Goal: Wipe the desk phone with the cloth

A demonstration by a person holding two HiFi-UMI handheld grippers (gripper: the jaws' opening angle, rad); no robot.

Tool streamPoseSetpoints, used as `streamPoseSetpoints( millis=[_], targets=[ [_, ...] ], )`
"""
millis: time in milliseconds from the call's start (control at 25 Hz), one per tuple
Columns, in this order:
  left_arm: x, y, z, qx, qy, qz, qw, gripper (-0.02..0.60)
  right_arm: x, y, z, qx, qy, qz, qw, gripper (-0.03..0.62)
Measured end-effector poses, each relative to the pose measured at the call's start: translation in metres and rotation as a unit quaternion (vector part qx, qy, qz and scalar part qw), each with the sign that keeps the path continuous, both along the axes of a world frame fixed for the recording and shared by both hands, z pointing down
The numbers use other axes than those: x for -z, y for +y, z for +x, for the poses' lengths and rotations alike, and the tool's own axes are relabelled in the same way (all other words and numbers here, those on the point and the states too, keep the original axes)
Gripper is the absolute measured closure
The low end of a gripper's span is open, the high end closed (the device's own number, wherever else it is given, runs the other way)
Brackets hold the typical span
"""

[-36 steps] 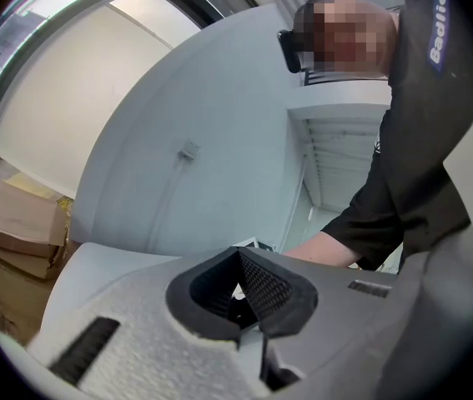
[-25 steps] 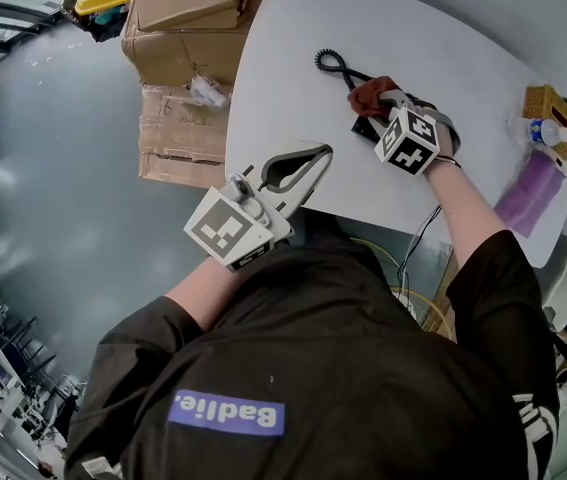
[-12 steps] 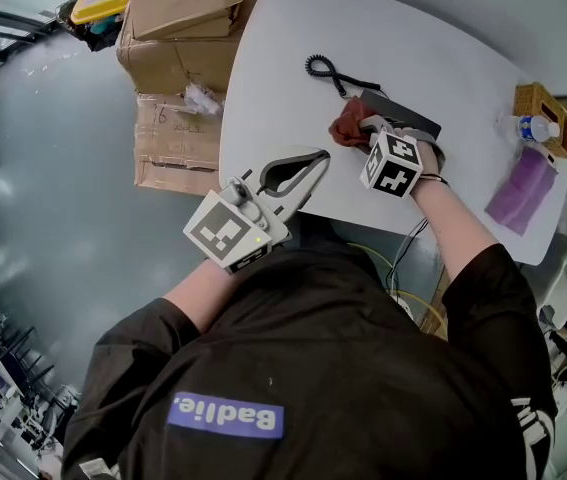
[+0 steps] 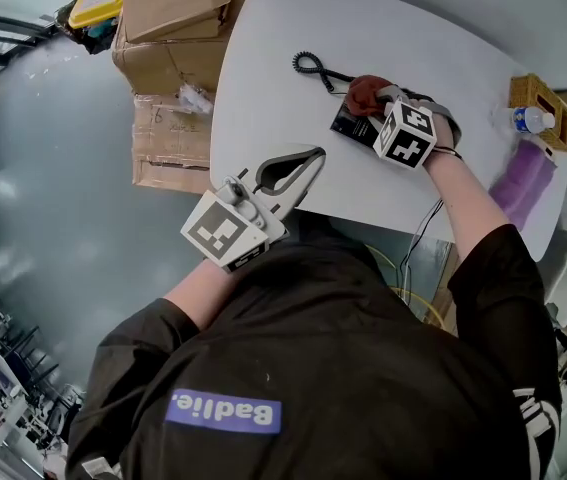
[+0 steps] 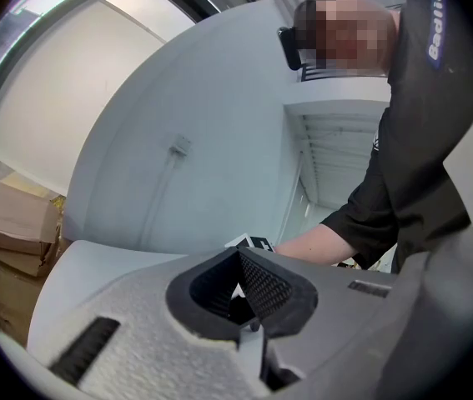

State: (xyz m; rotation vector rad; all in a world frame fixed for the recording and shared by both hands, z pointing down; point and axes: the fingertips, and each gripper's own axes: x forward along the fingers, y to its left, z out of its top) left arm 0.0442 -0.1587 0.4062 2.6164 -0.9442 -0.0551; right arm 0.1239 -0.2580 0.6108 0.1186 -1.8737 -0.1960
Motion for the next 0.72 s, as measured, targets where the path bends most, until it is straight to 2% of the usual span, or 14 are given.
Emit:
streamPoseSetpoints(
  millis=[240,480,720],
  targets=[
    [-0.003,-0.001,0.006,0.002,-0.007,0.011,0.9999,0.572,0.011,-0.008,0.013,-0.015,-0.006,0.004,1.0,0.505],
    [0.001,0.003,0.015,-0.008,-0.006,0.019,0.9998,0.572,0.01,0.042,0.011,0.024,-0.001,-0.028,0.999,0.505],
    [0.007,0.005,0.024,-0.021,0.001,0.012,0.9997,0.572,0.013,0.078,0.009,0.039,-0.008,-0.055,0.998,0.505]
  ],
)
